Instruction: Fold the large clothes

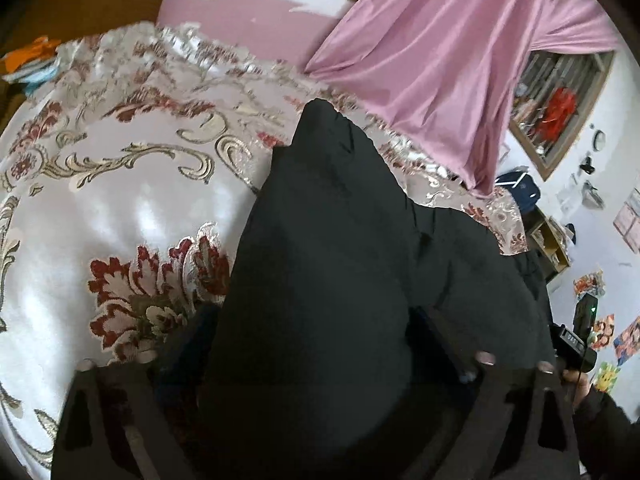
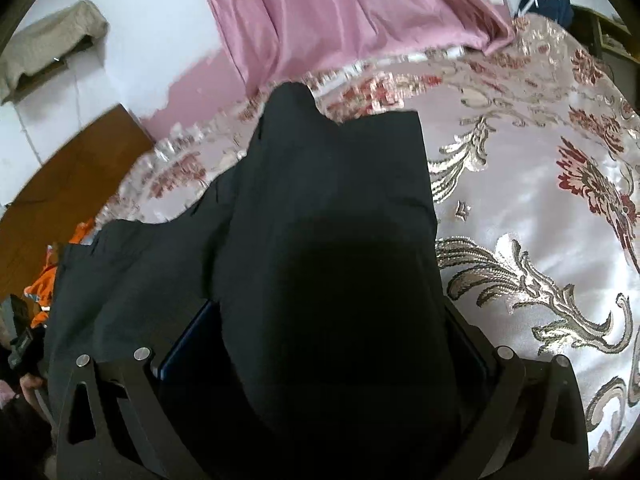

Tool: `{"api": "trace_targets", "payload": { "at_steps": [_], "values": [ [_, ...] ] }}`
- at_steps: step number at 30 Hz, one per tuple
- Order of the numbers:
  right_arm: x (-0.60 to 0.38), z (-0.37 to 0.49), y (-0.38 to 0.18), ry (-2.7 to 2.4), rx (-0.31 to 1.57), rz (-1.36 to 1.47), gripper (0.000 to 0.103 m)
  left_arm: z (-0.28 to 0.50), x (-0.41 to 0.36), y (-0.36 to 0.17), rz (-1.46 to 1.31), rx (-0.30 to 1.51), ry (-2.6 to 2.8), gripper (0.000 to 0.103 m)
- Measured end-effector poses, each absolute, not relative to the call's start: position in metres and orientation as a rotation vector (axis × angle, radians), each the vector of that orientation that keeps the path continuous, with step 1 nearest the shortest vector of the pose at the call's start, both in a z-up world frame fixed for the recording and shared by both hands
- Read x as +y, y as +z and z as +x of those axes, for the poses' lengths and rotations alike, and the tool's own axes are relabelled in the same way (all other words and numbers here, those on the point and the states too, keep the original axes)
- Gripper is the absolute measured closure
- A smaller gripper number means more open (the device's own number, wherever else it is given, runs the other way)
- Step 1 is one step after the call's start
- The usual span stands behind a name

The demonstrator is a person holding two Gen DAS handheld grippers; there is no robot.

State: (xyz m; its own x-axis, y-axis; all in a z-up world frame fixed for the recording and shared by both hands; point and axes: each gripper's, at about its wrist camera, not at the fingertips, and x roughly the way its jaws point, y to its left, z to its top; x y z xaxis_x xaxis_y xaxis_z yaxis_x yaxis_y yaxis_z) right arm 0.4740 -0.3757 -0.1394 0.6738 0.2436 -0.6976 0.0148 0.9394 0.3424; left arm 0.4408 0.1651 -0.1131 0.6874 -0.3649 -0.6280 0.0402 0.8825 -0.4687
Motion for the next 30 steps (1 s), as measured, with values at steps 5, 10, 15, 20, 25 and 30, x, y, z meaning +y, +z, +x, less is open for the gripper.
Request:
{"api": "trace_targets", "payload": {
  "at_steps": [5,10,15,20,25,30],
  "values": [
    [-0.372,0.481,-0.130,0.103,0.913,0.375,0.015,0.438,0.167,-0.110,-0.555,0.834,-0.239,0.059],
    [-0.368,0.462,-0.125,0.098,0.898,0.416,0.057,0.429,0.162,-0.094,-0.575,0.840,-0.211,0.079],
    [-0.370,0.448,-0.098,0.163,0.859,0.492,0.087,0.419,0.147,-0.055,-0.479,0.804,-0.222,0.086],
    [-0.356,0.428,-0.055,0.257,0.789,0.456,0.088,0.400,0.149,-0.019,-0.455,0.765,-0.229,0.088],
    [-0.341,0.399,-0.017,0.340,0.697,0.401,0.089,0.375,0.158,0.008,-0.426,0.717,-0.221,0.088],
    [-0.333,0.372,0.000,0.368,0.644,0.362,0.089,0.358,0.162,0.018,-0.379,0.696,-0.206,0.092]
  ]
}}
